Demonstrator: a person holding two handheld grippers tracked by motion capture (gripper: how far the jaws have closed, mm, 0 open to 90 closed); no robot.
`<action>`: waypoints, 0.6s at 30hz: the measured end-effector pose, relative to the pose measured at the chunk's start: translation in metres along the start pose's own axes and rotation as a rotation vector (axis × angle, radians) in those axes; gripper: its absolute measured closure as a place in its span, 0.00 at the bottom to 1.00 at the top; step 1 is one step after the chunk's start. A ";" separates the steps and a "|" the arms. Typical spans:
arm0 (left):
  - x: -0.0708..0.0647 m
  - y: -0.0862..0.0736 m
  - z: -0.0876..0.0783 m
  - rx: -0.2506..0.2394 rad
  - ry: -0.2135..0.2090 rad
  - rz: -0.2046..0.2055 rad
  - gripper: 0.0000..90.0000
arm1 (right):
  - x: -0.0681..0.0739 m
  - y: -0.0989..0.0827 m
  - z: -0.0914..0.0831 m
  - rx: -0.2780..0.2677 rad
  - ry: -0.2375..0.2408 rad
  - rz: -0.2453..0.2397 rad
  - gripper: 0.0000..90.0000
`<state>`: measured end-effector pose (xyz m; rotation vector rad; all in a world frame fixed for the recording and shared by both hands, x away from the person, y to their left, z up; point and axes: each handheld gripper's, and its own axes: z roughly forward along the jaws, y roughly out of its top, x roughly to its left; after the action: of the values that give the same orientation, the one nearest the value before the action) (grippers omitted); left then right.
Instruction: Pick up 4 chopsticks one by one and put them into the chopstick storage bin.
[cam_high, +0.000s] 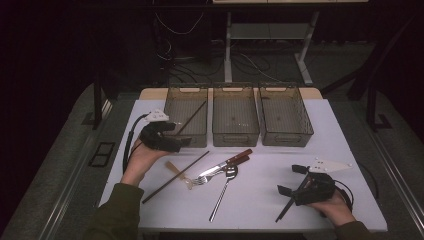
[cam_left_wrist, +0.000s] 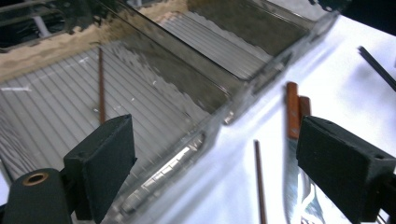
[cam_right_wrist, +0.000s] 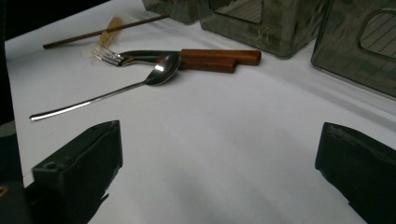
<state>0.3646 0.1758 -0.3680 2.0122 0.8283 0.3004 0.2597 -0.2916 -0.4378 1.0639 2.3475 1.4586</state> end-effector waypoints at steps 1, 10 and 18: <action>-0.002 -0.003 -0.001 -0.003 -0.004 0.002 0.12 | 0.000 0.000 0.000 -0.002 0.000 -0.003 0.01; -0.016 -0.028 -0.013 -0.020 -0.016 0.008 0.13 | -0.002 -0.002 0.002 0.014 0.005 -0.021 0.01; -0.024 -0.051 -0.014 -0.013 -0.006 0.025 0.15 | -0.002 0.000 0.005 0.015 0.006 -0.015 0.01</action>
<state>0.3174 0.1875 -0.3996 2.0113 0.7966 0.3134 0.2633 -0.2892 -0.4407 1.0447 2.3691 1.4434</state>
